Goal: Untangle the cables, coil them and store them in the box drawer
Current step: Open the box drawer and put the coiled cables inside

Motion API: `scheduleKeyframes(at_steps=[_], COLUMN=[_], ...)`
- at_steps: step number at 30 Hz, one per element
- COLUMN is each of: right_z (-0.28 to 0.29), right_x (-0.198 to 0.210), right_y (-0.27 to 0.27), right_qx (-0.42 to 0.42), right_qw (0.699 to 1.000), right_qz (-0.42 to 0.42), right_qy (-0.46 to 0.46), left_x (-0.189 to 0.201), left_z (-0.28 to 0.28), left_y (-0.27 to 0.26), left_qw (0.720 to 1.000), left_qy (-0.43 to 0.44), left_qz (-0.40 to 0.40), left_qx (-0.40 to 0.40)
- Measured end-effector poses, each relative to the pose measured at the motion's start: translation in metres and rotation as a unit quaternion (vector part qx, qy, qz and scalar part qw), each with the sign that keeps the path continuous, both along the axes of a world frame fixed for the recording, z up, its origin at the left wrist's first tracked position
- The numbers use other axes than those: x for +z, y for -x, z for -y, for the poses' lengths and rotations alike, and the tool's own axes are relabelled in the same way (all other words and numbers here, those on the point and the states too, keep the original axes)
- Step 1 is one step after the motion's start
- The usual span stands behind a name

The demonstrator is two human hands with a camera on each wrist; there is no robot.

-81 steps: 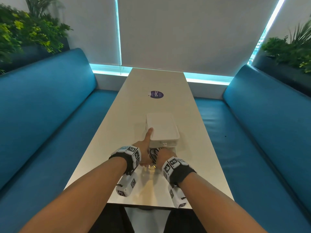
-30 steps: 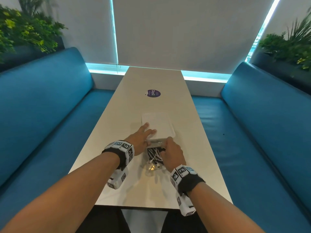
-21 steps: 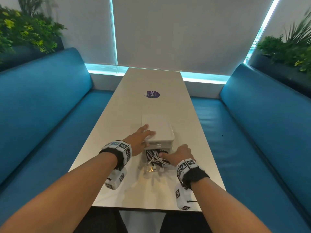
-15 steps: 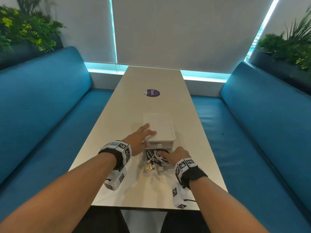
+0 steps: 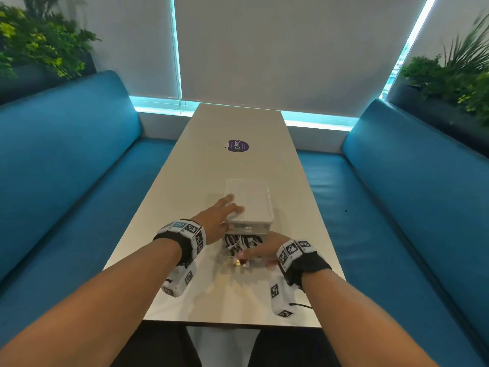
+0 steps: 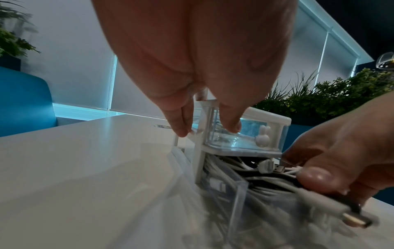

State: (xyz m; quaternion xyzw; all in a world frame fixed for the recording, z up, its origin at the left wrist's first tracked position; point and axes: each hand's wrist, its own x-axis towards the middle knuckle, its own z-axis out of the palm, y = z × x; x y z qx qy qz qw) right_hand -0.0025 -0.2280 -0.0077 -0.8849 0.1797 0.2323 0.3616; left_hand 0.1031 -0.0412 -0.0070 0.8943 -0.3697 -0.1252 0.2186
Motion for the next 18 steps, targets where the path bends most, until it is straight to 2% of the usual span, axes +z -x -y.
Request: scheduleKeyframes(at_steps=[2, 5, 9, 14, 18], right_z=[0.002, 0.004, -0.007, -0.021, -0.022], right_x=[0.002, -0.006, -0.011, -0.023, -0.024], right_y=[0.004, 0.005, 0.0, 0.007, -0.001], right_qx=[-0.052, -0.079, -0.091, -0.116, -0.122], right_qw=[0.998, 0.996, 0.992, 0.97, 0.977], right_qz=[0.016, 0.049, 0.049, 0.115, 0.099], right_qy=[-0.009, 0.012, 0.074, 0.18, 0.144], left_x=[0.0, 0.0, 0.001, 0.002, 0.008], left_z=[-0.001, -0.002, -0.003, -0.001, 0.0], left_y=[0.0, 0.002, 0.003, 0.005, 0.005], left_qw=[1.0, 1.0, 1.0, 1.0, 1.0], left_qy=[-0.001, 0.006, 0.004, 0.0, -0.01], left_qz=[0.003, 0.006, 0.014, 0.003, -0.002], left_qx=[-0.004, -0.005, -0.007, -0.008, -0.004])
